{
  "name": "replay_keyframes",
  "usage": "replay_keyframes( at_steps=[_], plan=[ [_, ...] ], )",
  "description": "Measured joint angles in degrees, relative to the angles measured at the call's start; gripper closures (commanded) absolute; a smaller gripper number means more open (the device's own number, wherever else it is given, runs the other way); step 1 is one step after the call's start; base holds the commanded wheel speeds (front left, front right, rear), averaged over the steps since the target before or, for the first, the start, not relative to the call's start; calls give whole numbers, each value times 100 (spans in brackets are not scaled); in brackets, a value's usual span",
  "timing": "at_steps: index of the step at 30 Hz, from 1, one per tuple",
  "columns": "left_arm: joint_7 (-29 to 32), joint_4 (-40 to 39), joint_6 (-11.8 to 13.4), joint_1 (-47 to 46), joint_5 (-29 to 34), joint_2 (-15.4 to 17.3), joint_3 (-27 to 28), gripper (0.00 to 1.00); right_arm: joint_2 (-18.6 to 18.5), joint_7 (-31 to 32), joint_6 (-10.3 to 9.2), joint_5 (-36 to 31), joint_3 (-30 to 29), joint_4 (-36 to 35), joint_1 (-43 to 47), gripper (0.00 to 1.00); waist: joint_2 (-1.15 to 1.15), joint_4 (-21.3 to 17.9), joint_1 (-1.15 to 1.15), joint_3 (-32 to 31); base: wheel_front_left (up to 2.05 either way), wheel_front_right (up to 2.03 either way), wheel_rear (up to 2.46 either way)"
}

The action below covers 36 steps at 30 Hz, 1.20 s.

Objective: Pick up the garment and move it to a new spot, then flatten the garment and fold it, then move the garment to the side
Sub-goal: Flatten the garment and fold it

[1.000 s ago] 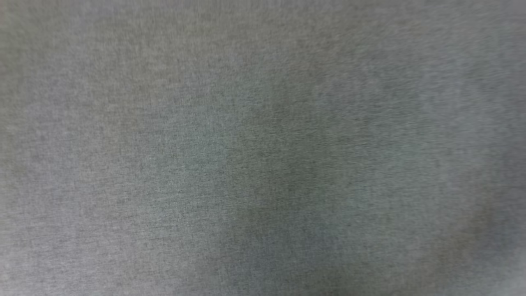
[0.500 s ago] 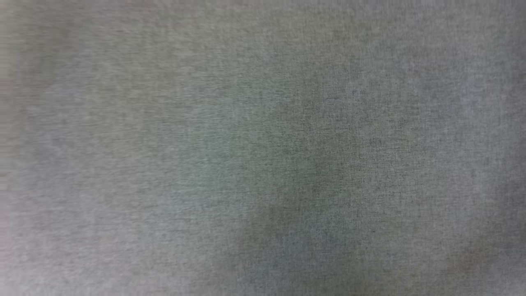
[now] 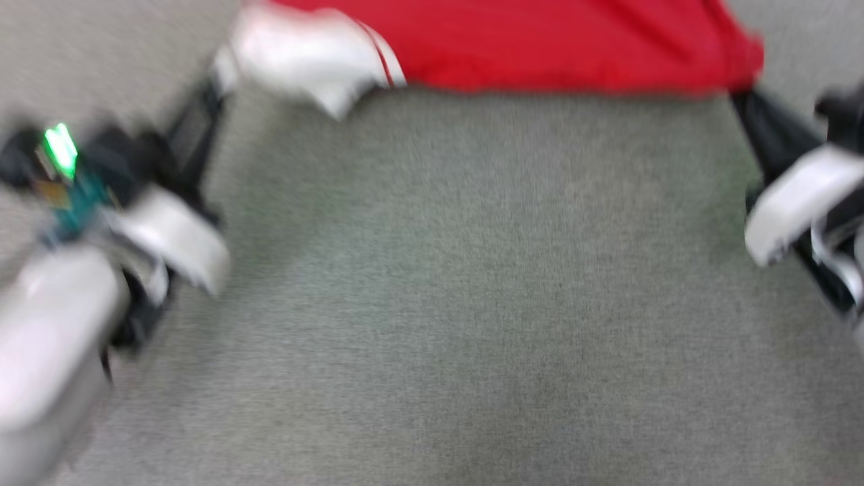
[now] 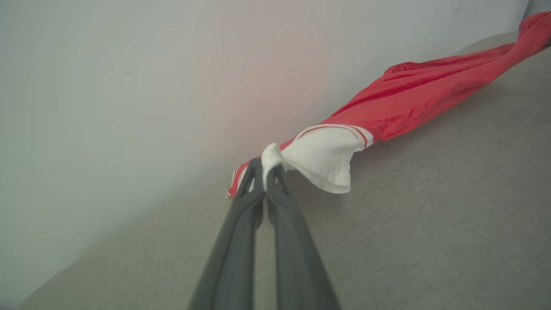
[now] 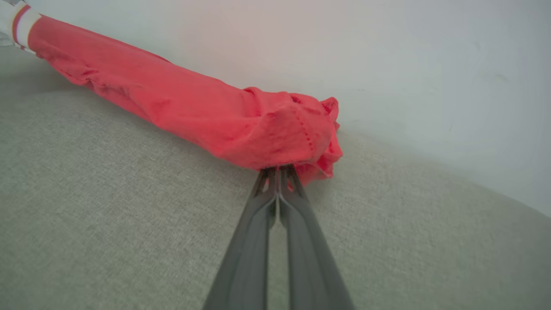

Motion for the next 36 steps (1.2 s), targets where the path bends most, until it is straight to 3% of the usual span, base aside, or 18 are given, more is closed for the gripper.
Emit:
replay_keyframes(
  at_steps=[3, 6, 12, 15, 20, 25, 32, 36],
  plan=[
    [147, -452, 293, 829, -222, 137, -107, 100, -257, -38, -1, 252, 133, -125, 575, 100, 0, 83, 0, -336, 0, 0, 0],
    [358, -964, 531, 1675, -404, 486, -256, 100, -480, -52, 0, 610, 199, -320, 1293, 100, 0, 206, -1, -743, 0, 0, 0],
    [619, -1645, 840, 2672, -867, 988, -343, 100, -564, -42, 0, 966, 14, -568, 2176, 100, 0, 398, -1, -1252, 0, 0, 0],
    [690, -1925, 955, 3145, -1324, 1047, -331, 100, -561, 116, 0, 1158, -135, -697, 2625, 100, 0, 471, -1, -1473, 0, 0, 0],
    [853, -2235, 1044, 3877, -1900, 1238, -419, 100, -608, 514, 0, 1473, -288, -1059, 3382, 100, 0, 499, -1, -1817, 0, 0, 0],
    [1359, -2547, 958, 4475, -2503, 1460, -717, 100, -834, 875, -1, 1873, -503, -1559, 4194, 100, 0, 435, -1, -2064, 0, 0, 0],
    [1806, -2872, 797, 4947, -3002, 1772, -971, 100, -1003, 1684, -1, 2383, -937, -2235, 5306, 100, 0, 322, -1, -2256, 0, 0, 0],
    [1869, -2971, 727, 4963, -2934, 1893, -991, 100, -918, 1916, -1, 2479, -1211, -2561, 5574, 100, 0, 259, -1, -2222, 0, 0, 0]
  ],
)
